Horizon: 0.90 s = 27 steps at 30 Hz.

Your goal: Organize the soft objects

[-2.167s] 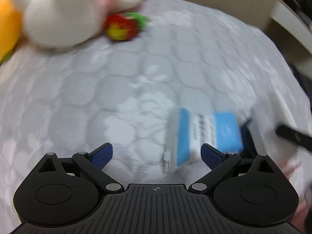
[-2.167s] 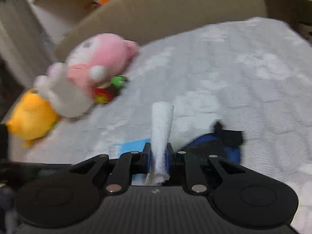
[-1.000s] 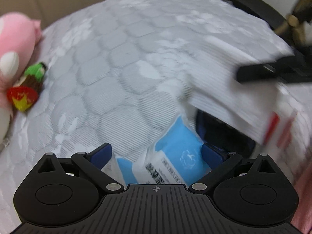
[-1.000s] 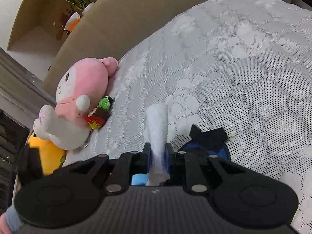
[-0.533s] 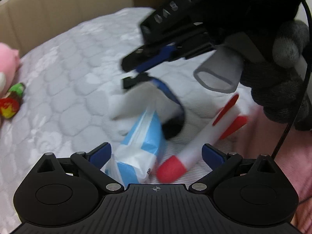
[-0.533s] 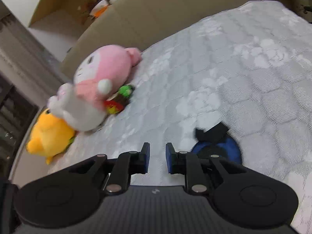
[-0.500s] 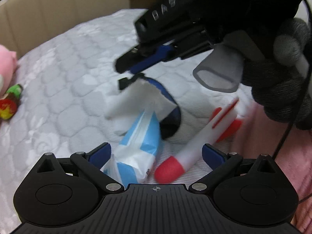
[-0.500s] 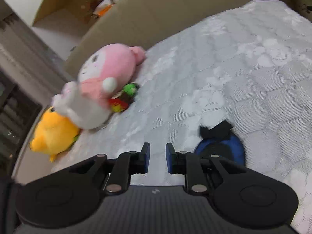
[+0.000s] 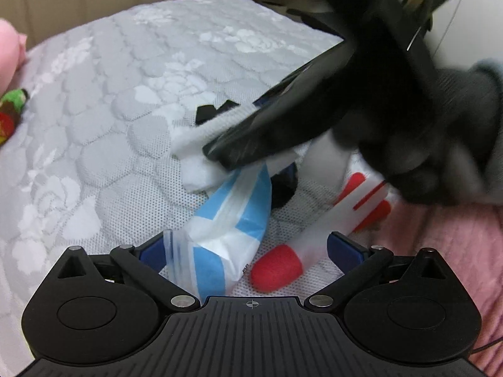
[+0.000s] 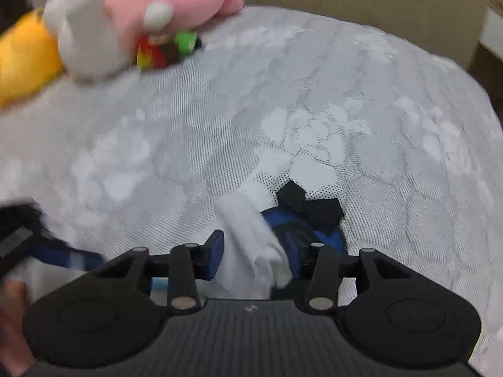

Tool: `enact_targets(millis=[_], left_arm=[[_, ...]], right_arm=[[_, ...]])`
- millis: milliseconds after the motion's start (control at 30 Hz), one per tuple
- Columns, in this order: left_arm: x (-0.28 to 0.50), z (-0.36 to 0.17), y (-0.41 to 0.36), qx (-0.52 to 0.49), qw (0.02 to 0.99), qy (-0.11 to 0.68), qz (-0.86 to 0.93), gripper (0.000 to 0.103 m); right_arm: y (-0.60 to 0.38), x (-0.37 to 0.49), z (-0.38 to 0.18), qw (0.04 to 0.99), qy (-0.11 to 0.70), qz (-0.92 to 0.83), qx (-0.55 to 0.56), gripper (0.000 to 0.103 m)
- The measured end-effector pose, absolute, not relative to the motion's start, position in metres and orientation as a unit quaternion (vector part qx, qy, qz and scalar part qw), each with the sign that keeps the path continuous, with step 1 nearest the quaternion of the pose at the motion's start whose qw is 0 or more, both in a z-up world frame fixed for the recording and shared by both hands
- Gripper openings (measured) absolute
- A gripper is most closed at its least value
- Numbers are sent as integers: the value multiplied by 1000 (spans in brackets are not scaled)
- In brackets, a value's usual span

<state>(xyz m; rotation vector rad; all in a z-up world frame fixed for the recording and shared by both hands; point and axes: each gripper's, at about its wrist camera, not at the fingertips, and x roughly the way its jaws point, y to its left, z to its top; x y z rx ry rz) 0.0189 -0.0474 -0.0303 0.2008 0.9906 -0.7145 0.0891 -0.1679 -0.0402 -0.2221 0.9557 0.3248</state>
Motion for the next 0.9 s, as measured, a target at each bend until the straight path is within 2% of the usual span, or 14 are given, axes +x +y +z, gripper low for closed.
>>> enact_targets(millis=[33,67,100,167,367,500,733,900], left_arm=[[19,-30,-47,89,814,467,-334,103],[19,-29,-46,83,814,470,-332,103],[19,-27,-47,80,813,472,-332,103],[20,-27,-47,78,811,478,-328,103],[35,-45,-43,64,782,548,-292,103],[32,-33,-37,61,786,535,-305,103],[30,-37,-37,81,775,549,-302,103],[31,-39,-41,83,775,547,-305,103]], right_arm=[[-161,87,-42,869,448,159,-134,22],[-155,85,-41,867,443,166,-159,10],[-151,83,-39,865,441,171,-170,9],[-158,78,-23,870,442,179,-123,9],[-217,61,30,864,434,202,156,10],[-235,43,28,813,440,238,298,13],[-193,11,-6,828,493,216,158,16],[-202,2,-5,863,474,155,81,17]])
